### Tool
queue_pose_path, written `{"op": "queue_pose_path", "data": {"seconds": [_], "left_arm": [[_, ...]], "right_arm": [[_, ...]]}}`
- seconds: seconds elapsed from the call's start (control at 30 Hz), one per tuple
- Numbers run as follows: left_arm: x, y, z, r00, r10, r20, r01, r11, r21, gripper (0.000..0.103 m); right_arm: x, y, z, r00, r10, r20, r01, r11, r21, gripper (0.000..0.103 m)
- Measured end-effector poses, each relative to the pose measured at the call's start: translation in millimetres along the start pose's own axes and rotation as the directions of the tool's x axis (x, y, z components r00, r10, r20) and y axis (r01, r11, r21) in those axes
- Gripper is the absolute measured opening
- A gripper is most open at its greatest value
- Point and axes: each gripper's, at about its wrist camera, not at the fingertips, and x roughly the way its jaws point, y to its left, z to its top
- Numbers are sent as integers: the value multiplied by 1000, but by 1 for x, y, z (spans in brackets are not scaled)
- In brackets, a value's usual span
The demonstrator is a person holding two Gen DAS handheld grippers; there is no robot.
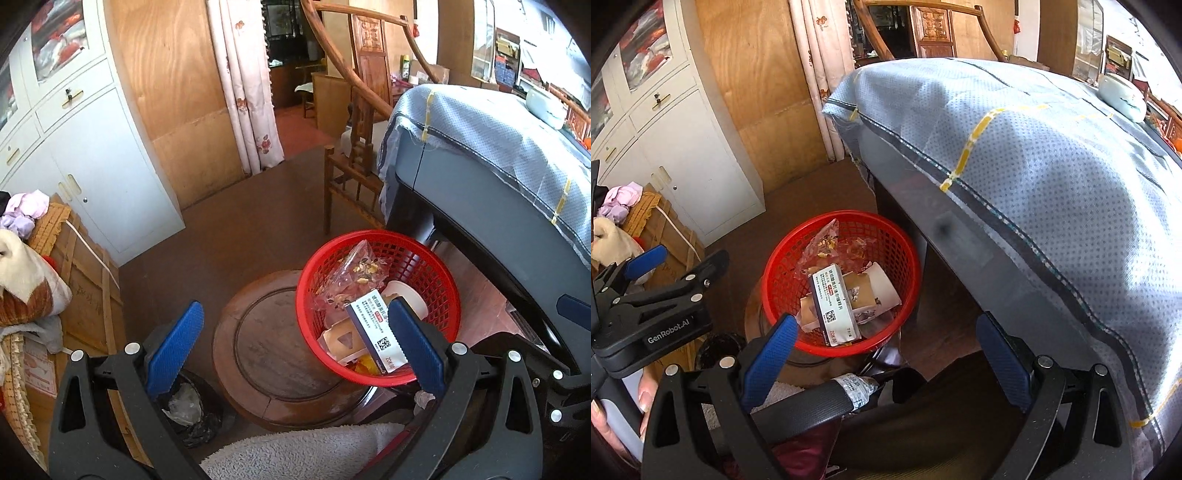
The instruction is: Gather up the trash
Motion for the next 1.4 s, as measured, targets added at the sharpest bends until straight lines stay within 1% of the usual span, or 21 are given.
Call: {"op": "queue_pose_path", "data": {"seconds": [0.5, 0.63, 0.73, 1.4], "left_arm": [[-1, -3, 0, 1000, 2, 0, -2, 1000, 2, 96], [1, -2, 1, 1000, -15, -13, 14, 1000, -12, 96], [1, -2, 1, 1000, -7, -10, 7, 1000, -6, 96], [-2, -3, 0, 1000, -15, 1, 15, 1000, -1, 96]], "right_arm": [[6, 0, -2, 1000, 13, -13, -13, 1000, 9, 96], [6, 0, -3, 1000, 14, -13, -14, 1000, 10, 96], [6, 0, -3, 1000, 15, -12, -15, 1000, 10, 96], [6, 2, -4, 1000, 16, -12, -16, 1000, 11, 96]]}}
